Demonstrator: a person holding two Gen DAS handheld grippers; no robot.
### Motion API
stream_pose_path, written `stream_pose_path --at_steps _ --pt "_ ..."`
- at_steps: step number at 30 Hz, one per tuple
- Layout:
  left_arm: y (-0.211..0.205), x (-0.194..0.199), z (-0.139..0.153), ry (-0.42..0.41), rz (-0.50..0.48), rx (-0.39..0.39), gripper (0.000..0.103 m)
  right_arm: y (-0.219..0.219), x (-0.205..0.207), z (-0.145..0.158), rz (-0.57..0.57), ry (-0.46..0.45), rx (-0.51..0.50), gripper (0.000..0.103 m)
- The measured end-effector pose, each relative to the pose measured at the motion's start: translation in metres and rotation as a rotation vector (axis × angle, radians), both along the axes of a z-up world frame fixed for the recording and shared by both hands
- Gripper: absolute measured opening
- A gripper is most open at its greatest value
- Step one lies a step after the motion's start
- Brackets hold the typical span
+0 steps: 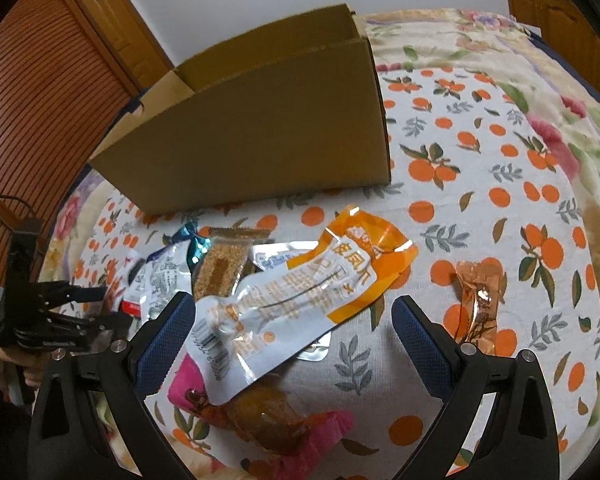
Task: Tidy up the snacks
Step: 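Grasp the chicken-feet packet with the left tool while the right tool grasps the orange-white packet, then lift both packets and carry them over the open cardboard box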
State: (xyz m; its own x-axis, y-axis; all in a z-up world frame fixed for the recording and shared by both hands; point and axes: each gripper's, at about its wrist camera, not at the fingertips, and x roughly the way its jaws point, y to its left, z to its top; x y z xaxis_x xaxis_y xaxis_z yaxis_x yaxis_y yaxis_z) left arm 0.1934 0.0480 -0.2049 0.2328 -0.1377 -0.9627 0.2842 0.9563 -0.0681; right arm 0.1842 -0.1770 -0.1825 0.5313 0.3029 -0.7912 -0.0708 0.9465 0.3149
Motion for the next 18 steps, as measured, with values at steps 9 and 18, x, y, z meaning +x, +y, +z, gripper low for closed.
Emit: stream_pose_path --at_steps 9,18 --pt "0.002 0.005 0.004 0.001 0.0 -0.018 0.064 -0.004 0.008 -0.013 -0.002 0.045 0.026 0.098" --pt "0.002 0.0 0.009 -0.04 0.007 -0.039 0.064 -0.011 0.029 -0.029 -0.037 0.1 0.146 0.083"
